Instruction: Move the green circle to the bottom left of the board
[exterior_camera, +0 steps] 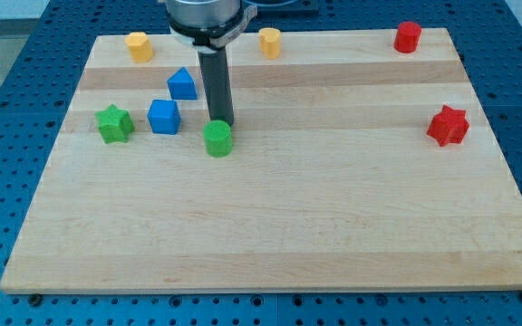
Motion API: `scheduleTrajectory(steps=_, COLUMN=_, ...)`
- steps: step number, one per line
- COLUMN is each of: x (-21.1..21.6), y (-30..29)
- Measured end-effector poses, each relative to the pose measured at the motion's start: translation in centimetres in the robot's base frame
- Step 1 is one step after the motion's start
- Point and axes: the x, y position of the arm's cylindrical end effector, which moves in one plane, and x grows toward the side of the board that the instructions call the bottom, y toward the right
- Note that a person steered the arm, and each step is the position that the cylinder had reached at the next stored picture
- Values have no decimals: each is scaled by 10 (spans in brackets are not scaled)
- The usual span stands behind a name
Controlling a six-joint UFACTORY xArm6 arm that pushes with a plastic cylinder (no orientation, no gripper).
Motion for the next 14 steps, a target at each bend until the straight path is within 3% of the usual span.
scheduleTrajectory(steps=4, x=102, y=2)
scheduleTrajectory(steps=8, x=166, y=8)
scheduleTrajectory(steps=12, x=140, y=-40)
scheduleTrajectory(steps=14, x=151, y=-69)
